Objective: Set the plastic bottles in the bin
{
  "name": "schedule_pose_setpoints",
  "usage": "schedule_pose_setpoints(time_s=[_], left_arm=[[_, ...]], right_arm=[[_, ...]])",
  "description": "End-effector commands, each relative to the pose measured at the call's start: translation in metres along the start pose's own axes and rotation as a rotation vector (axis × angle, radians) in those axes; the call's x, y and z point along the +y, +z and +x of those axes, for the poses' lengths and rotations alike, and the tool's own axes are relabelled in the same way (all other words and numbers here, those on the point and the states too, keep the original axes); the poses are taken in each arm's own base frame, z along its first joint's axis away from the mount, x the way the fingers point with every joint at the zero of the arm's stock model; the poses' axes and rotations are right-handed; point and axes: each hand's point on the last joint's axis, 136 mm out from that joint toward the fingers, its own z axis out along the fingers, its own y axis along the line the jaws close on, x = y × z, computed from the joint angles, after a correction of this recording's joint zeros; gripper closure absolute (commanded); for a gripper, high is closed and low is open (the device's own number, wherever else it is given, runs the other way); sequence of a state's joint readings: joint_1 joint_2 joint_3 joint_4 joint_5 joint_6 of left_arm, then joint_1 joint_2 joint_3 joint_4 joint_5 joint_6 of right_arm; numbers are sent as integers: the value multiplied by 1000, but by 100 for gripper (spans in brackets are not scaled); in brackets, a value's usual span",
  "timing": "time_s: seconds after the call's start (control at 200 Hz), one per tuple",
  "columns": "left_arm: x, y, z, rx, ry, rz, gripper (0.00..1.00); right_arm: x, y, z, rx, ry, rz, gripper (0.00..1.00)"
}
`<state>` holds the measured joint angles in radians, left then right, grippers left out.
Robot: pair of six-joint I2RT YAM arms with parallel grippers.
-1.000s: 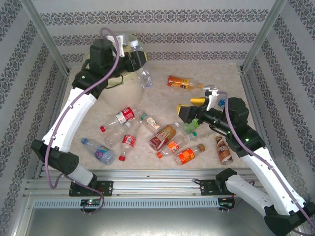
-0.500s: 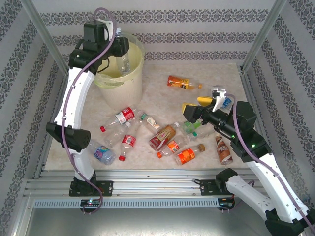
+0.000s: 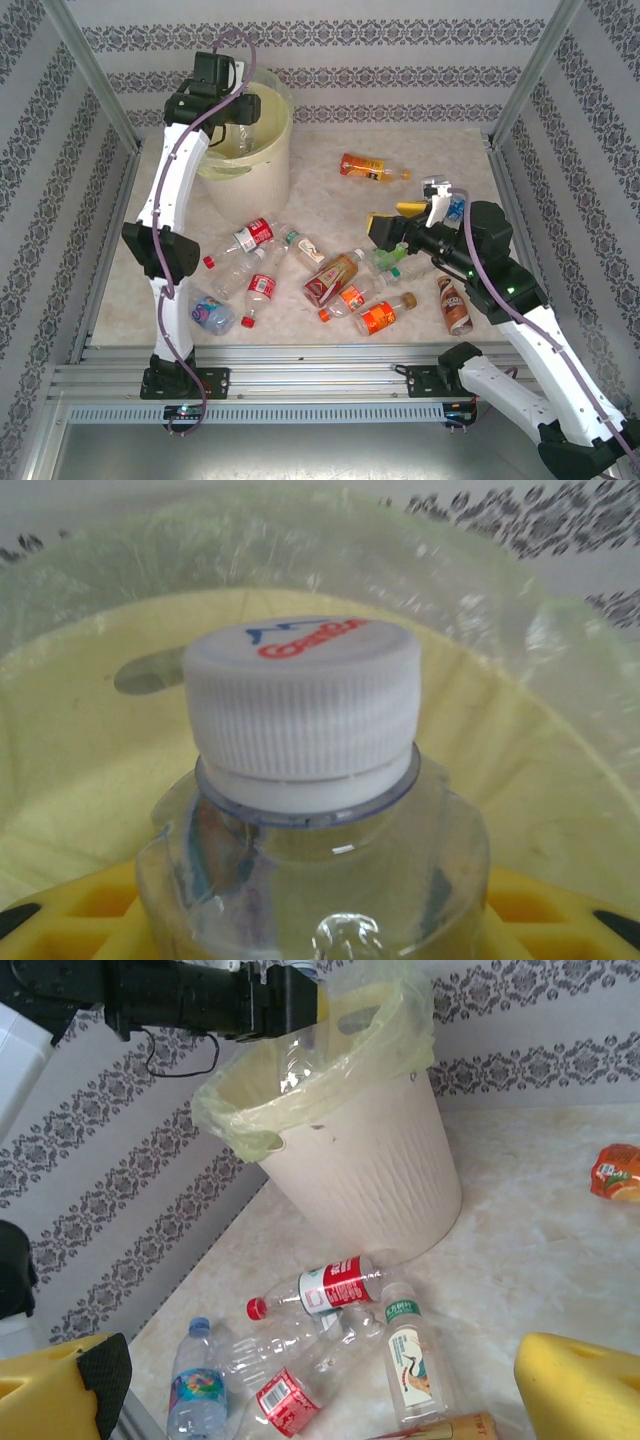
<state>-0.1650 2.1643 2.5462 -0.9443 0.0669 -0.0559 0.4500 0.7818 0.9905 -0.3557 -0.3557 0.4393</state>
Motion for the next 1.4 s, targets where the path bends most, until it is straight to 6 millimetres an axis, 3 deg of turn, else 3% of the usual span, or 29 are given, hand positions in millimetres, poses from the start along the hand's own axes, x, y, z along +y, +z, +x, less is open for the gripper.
schedule_pose_setpoints(time_s=[0.0, 0.305, 0.824, 0.949, 1.104, 1.394], left_arm=[[13, 6, 17, 78, 7, -14, 47], [23, 40, 58, 220, -13, -1, 47], [24, 82, 105, 361, -51, 31, 45], [22, 86, 113, 388, -65, 41, 43], [20, 85, 117, 404, -73, 45, 34], [16, 69, 102, 366, -88, 62, 14]], right_arm=[[16, -3, -2, 18, -17, -62, 2], [16, 2, 3, 48, -7, -71, 2], [11, 4, 10, 78, 12, -54, 2], [9, 5, 13, 86, 18, -44, 2], [0, 8, 16, 93, 24, -3, 2], [-13, 12, 24, 104, 36, 45, 2]])
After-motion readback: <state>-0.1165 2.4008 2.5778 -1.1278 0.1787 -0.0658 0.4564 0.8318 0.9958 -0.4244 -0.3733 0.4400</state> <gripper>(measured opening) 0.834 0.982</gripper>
